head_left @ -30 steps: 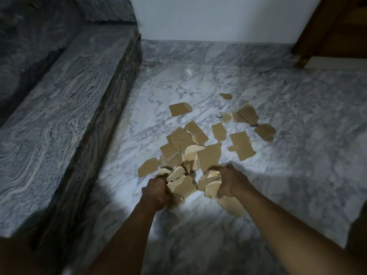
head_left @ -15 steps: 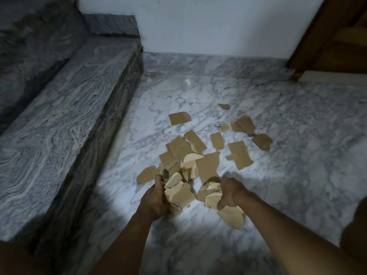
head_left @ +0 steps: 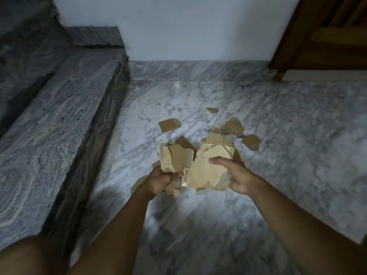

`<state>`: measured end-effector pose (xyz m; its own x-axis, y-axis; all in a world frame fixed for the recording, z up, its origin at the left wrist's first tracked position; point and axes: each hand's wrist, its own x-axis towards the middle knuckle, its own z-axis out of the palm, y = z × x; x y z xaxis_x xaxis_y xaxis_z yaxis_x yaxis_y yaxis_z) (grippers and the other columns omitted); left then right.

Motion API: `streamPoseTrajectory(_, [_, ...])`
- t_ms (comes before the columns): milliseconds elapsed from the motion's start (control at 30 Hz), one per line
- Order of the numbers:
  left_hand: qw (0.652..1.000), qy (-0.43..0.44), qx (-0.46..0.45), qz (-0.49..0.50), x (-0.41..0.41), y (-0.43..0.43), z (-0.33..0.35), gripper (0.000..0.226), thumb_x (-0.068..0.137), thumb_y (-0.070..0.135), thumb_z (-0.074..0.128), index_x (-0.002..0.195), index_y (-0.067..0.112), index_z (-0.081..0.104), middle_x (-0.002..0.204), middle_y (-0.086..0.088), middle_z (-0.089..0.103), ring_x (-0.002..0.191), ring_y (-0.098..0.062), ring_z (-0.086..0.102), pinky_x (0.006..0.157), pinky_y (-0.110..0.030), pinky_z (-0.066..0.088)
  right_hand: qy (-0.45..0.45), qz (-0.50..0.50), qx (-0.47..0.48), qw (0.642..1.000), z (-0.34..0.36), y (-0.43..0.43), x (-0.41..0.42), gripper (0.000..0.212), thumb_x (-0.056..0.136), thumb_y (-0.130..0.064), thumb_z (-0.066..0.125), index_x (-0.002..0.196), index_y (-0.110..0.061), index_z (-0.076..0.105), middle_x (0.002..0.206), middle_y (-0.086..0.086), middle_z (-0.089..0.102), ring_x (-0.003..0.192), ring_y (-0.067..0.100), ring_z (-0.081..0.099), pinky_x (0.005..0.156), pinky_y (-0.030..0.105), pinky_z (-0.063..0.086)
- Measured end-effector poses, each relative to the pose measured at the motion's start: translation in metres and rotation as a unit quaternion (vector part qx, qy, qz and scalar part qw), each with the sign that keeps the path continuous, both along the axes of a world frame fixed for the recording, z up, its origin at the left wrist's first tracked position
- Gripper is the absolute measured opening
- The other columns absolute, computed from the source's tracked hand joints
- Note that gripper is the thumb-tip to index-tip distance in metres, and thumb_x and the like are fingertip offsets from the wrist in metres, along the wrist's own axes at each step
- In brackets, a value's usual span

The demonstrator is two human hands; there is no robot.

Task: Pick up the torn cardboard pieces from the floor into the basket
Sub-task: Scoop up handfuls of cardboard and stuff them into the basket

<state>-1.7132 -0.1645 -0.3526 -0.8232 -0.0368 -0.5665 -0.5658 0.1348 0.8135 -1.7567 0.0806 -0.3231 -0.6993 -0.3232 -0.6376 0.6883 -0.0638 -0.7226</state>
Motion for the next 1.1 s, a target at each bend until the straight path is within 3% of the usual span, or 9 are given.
streamPoseTrajectory(133, [0.996, 0.004, 0.069, -0.056, -0.03, 0.06, 0.028, 0.023, 0.098, 0.02, 0.052, 0.115, 0.013, 0.066, 0.097, -0.003, 0.075, 0.084, -0.02, 0.073, 0.066, -0.032, 0.058, -0.012, -0.127, -0.054, 0.99, 0.011, 0.015, 0.0, 0.053, 0.072, -0.022, 0.066, 0.125, -0.017, 0.065, 0.122, 0.017, 0.066, 0.115, 0.041, 0.06, 0.094, 0.053, 0.048])
streamPoseTrajectory(233, [0.992, -0.004, 0.087, -0.093, -0.045, 0.095, 0.044, 0.029, 0.092, 0.03, 0.053, 0.115, 0.022, 0.068, 0.105, -0.01, 0.075, 0.094, -0.032, 0.072, 0.082, -0.051, 0.059, 0.005, -0.192, -0.059, 0.98, 0.026, 0.043, 0.007, 0.064, 0.07, -0.021, 0.067, 0.133, -0.014, 0.059, 0.133, 0.021, 0.06, 0.121, 0.042, 0.055, 0.092, 0.05, 0.05])
streamPoseTrajectory(300, [0.987, -0.011, 0.084, -0.136, -0.051, 0.116, 0.053, 0.03, 0.088, 0.029, 0.054, 0.109, 0.017, 0.072, 0.104, -0.014, 0.074, 0.095, -0.036, 0.071, 0.088, -0.051, 0.056, 0.015, -0.234, -0.032, 0.972, 0.039, 0.065, 0.019, 0.062, 0.073, -0.022, 0.068, 0.133, -0.011, 0.057, 0.135, 0.022, 0.058, 0.118, 0.041, 0.057, 0.083, 0.045, 0.055])
streamPoseTrajectory(400, [0.975, -0.004, 0.071, -0.212, -0.052, 0.159, 0.074, 0.027, 0.091, 0.017, 0.049, 0.096, 0.0, 0.07, 0.096, -0.022, 0.071, 0.084, -0.036, 0.067, 0.077, -0.042, 0.054, 0.023, -0.31, -0.006, 0.95, 0.059, 0.105, 0.047, 0.042, 0.091, -0.017, 0.061, 0.131, -0.005, 0.055, 0.125, 0.019, 0.063, 0.108, 0.037, 0.062, 0.072, 0.041, 0.056])
streamPoseTrajectory(533, [0.94, 0.04, 0.104, -0.323, -0.034, 0.238, 0.115, 0.036, 0.104, 0.026, 0.036, 0.1, 0.008, 0.066, 0.081, -0.016, 0.069, 0.056, -0.02, 0.066, 0.052, -0.029, 0.054, 0.05, -0.41, 0.019, 0.91, 0.09, 0.166, 0.105, 0.038, 0.095, -0.018, 0.06, 0.131, -0.006, 0.056, 0.124, 0.019, 0.065, 0.105, 0.04, 0.065, 0.069, 0.043, 0.058])
streamPoseTrajectory(633, [0.901, 0.045, 0.142, -0.407, -0.002, 0.307, 0.157, 0.038, 0.105, 0.033, 0.03, 0.1, 0.019, 0.065, 0.08, -0.008, 0.071, 0.052, -0.014, 0.067, 0.045, -0.024, 0.05, 0.067, -0.472, 0.054, 0.877, 0.123, 0.216, 0.161, 0.04, 0.091, -0.02, 0.063, 0.129, -0.008, 0.058, 0.118, 0.023, 0.068, 0.094, 0.039, 0.067, 0.069, 0.049, 0.059])
streamPoseTrajectory(733, [0.86, 0.078, 0.153, -0.481, 0.042, 0.373, 0.204, 0.053, 0.102, 0.051, 0.027, 0.106, 0.02, 0.069, 0.079, -0.006, 0.074, 0.056, -0.015, 0.068, 0.046, -0.023, 0.05, 0.076, -0.522, 0.099, 0.844, 0.16, 0.267, 0.222, 0.04, 0.09, -0.021, 0.065, 0.127, -0.007, 0.06, 0.114, 0.021, 0.07, 0.098, 0.038, 0.068, 0.086, 0.052, 0.058])
streamPoseTrajectory(867, [0.82, 0.116, 0.141, -0.543, 0.105, 0.464, 0.24, 0.033, 0.094, 0.022, 0.052, 0.127, 0.017, 0.055, 0.101, -0.013, 0.07, 0.078, -0.025, 0.07, 0.059, -0.033, 0.055, 0.105, -0.589, 0.133, 0.79, 0.203, 0.339, 0.308, 0.061, 0.086, -0.024, 0.073, 0.136, -0.019, 0.037, 0.125, 0.016, 0.06, 0.103, 0.037, 0.065, 0.076, 0.05, 0.06])
streamPoseTrajectory(1100, [0.753, 0.11, 0.139, -0.634, 0.267, 0.643, 0.263, 0.02, 0.094, 0.016, 0.053, 0.109, 0.012, 0.067, 0.105, -0.017, 0.073, 0.095, -0.031, 0.071, 0.077, -0.036, 0.061, 0.086, -0.676, 0.203, 0.703, 0.231, 0.48, 0.494, 0.051, 0.093, -0.023, 0.068, 0.13, -0.023, 0.032, 0.128, 0.011, 0.051, 0.105, 0.031, 0.06, 0.082, 0.05, 0.059])
